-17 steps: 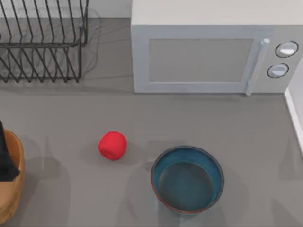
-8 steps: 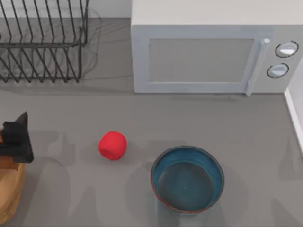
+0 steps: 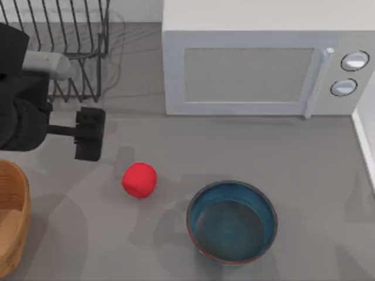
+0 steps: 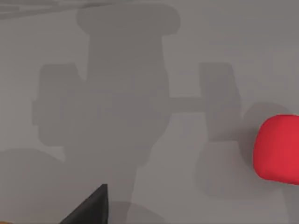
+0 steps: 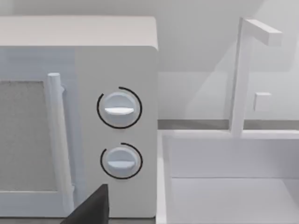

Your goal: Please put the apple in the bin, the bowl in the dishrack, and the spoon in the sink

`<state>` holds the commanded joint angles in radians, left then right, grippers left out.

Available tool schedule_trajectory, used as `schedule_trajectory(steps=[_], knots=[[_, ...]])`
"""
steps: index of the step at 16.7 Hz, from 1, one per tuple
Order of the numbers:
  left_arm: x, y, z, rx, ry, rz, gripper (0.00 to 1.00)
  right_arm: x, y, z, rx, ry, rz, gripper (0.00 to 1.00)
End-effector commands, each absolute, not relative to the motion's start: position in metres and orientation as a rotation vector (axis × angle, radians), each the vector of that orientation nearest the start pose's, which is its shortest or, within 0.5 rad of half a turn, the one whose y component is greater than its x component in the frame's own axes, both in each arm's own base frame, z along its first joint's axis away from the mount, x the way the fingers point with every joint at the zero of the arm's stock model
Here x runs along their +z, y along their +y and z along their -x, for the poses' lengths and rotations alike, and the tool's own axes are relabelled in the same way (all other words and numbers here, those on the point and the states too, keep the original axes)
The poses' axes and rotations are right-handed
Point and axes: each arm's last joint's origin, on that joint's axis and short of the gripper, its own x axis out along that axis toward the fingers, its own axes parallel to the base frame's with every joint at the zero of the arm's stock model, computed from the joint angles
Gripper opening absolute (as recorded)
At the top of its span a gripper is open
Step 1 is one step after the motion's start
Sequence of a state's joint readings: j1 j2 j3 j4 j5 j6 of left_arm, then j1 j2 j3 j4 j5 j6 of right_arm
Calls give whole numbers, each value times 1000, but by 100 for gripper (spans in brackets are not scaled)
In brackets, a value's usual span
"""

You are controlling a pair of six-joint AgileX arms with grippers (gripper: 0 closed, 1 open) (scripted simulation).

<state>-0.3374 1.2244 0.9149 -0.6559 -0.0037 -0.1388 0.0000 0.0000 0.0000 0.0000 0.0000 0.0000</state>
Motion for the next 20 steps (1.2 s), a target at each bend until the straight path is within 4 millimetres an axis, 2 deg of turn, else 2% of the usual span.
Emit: schedule_trajectory(steps=[3,6,11,14,20], knots=[[238,-113,-267,-255,1168,-90,100,160,-1,-106,0,0,0,100],[219,-145,-295,-259,1330,-151,100,160,-1,-106,0,0,0,100],[185,-185,-320,-247,1513,-234,100,160,-1,-106,0,0,0,100],[177,-194,-325,-242,1550,-253,100,160,-1,-106,0,0,0,100],[175,-193,-325,-239,1552,-252,100,160,-1,-106,0,0,0,100]])
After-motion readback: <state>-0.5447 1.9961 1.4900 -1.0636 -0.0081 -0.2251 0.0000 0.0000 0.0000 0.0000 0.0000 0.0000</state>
